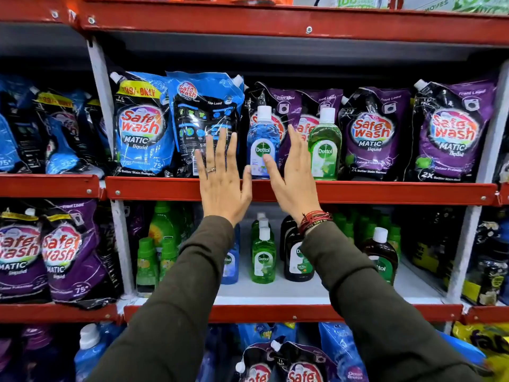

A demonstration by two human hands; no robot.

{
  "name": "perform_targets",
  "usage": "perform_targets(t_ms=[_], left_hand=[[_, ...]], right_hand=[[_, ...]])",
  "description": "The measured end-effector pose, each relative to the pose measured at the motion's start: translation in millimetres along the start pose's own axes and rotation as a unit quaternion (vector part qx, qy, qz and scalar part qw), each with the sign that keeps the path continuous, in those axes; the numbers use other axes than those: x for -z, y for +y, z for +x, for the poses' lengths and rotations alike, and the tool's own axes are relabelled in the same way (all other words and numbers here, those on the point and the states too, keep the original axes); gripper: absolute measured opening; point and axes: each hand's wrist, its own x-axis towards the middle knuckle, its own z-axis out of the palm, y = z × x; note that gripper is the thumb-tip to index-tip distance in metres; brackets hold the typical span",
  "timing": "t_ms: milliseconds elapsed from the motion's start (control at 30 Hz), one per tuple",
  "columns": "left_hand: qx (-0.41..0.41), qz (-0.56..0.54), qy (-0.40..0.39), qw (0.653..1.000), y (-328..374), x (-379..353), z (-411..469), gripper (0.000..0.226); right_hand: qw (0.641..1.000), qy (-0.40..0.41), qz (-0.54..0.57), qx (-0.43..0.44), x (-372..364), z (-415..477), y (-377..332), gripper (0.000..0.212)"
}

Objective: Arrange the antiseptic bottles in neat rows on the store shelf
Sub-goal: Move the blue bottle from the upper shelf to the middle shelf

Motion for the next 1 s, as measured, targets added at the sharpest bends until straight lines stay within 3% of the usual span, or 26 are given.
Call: perform_targets(t_ms=[200, 333, 500, 700, 833, 933, 1000], left_hand=[[0.039, 0.035, -0.039, 0.998, -32, -9, -2, 0.071], [0.022, 0.030, -0.041, 0.998, -40, -14, -4, 0.071], [0.014, 0.042, -0.038, 0.998, -42, -17, -5, 0.072], [-0.006, 0.047, -0.041, 0.998, -49, -18, -11, 0.071], [-0.011, 0.040, -0.052, 0.998, -52, -17, -21, 0.071], [-0.007, 0.028, -0.052, 0.998, -52, -14, -34, 0.069], [0.002, 0.019, -0.043, 0.999, -51, -11, -48, 0.068]], right_hand=[[0.972, -0.136, 0.099, -0.162, -16, 33, 4, 0.075], [0.959, -0.147, 0.108, -0.218, -22, 48, 15, 0.067], [0.958, -0.102, 0.152, -0.221, -25, 50, 26, 0.057], [0.952, -0.060, 0.242, -0.177, -25, 62, 45, 0.087], [0.951, -0.074, 0.237, -0.184, 2, 49, 2, 0.061], [0.946, -0.081, 0.250, -0.189, 4, 34, -7, 0.068], [0.943, -0.079, 0.259, -0.192, 4, 19, -8, 0.061]])
